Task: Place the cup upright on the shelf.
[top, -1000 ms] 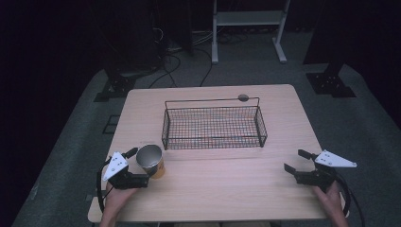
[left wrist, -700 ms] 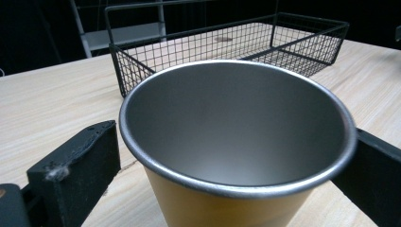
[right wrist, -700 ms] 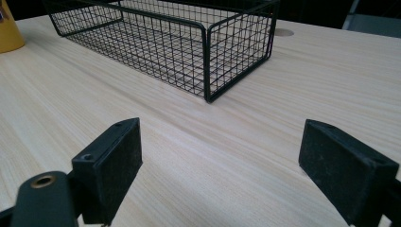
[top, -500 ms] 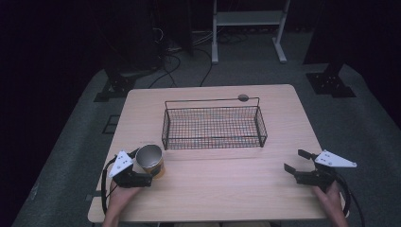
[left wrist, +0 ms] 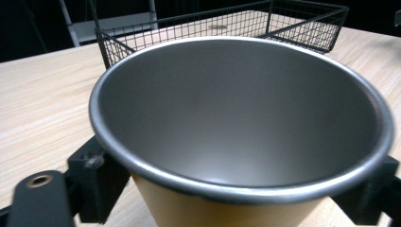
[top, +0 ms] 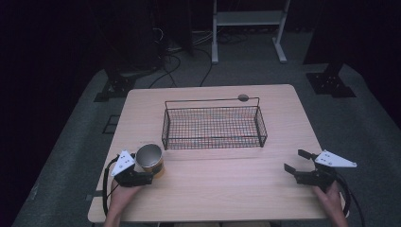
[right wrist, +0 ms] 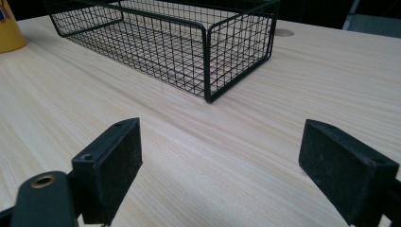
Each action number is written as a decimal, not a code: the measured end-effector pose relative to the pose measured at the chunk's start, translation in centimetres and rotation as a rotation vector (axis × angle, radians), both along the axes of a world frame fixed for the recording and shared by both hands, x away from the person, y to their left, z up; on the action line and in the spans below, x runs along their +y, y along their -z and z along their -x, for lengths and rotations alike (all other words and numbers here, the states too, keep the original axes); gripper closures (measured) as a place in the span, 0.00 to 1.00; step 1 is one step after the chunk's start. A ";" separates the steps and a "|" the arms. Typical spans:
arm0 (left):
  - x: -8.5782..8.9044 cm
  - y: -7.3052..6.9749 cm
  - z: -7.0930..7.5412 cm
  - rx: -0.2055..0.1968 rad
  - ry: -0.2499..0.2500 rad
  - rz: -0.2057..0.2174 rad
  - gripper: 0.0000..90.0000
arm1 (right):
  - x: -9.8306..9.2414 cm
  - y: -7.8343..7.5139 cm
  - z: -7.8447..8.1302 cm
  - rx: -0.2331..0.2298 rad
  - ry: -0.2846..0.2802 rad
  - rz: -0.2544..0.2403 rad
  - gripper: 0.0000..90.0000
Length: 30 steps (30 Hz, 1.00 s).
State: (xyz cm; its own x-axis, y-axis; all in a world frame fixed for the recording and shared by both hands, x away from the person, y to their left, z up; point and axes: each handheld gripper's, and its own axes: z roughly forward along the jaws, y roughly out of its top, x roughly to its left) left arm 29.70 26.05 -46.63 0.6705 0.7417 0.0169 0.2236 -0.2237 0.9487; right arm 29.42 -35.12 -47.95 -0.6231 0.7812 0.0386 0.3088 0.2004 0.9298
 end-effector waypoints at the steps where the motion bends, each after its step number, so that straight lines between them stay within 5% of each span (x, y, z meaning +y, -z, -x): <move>1: 0.0 0.0 0.0 -0.001 0.000 0.000 0.15 | 0.0 0.0 0.0 0.000 0.000 0.000 0.15; 12: -0.1 -0.4 0.2 -0.013 0.012 0.019 0.17 | 0.0 0.0 0.0 0.000 0.000 -0.001 0.15; 23: -1.3 -3.0 0.2 -0.057 0.081 0.053 0.17 | 0.0 0.0 0.0 0.000 0.000 -0.001 0.15; 30: -2.9 -4.3 -0.4 -0.053 0.131 0.033 0.17 | 0.0 0.0 0.0 0.000 0.000 -0.003 0.15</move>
